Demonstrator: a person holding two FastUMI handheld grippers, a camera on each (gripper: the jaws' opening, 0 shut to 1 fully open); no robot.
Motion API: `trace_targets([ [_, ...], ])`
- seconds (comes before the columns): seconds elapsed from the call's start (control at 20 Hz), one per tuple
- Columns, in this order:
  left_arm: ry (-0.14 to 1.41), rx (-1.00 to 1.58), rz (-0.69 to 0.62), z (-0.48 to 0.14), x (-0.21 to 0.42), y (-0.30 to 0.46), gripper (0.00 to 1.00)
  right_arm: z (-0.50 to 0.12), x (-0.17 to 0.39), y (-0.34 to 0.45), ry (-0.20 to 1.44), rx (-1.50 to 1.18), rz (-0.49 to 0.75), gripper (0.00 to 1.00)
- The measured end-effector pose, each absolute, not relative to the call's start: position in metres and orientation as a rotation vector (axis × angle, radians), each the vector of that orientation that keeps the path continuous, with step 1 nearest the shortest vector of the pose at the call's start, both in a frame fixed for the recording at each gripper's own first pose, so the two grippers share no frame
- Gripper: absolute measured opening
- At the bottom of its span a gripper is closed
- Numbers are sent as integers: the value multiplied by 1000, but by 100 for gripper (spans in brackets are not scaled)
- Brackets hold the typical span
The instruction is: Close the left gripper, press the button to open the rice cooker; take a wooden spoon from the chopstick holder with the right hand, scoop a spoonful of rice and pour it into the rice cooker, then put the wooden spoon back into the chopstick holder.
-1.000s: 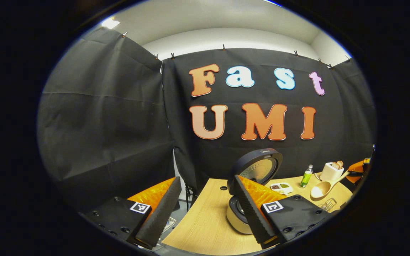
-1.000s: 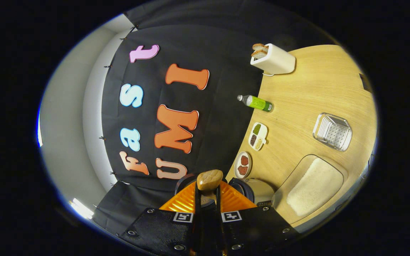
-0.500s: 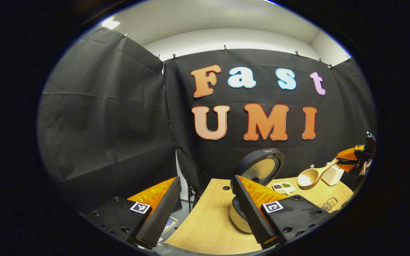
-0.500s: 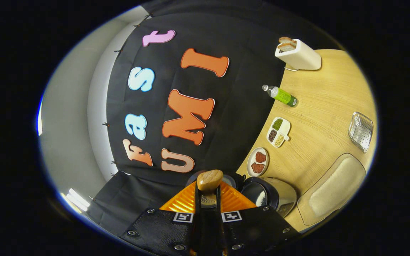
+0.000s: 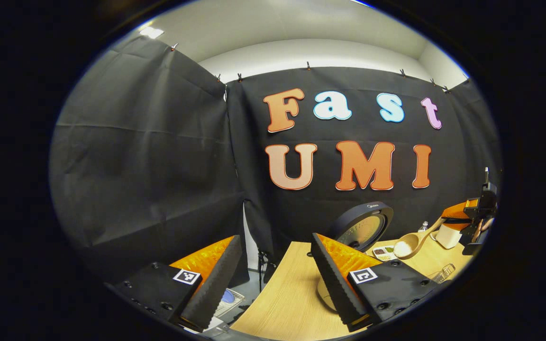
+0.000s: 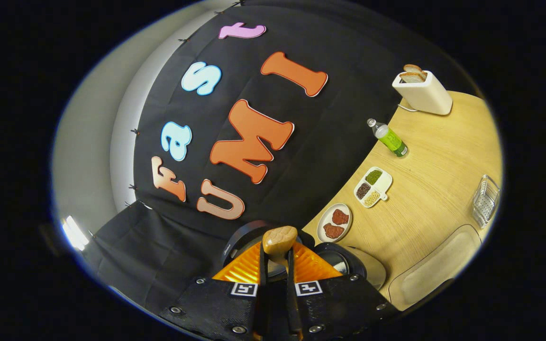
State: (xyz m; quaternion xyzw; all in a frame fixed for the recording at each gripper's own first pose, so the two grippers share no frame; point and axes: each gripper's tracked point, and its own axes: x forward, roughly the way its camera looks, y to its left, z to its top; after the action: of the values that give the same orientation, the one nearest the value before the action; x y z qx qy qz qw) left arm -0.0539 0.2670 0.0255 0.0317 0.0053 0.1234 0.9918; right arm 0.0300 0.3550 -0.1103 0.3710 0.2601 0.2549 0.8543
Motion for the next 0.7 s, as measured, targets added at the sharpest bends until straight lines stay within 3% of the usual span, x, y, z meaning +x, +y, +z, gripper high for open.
trace_targets([
  [0.7, 56, 53, 259, 6, -34, 290, 96, -127, 41, 385, 516, 615, 528, 14],
])
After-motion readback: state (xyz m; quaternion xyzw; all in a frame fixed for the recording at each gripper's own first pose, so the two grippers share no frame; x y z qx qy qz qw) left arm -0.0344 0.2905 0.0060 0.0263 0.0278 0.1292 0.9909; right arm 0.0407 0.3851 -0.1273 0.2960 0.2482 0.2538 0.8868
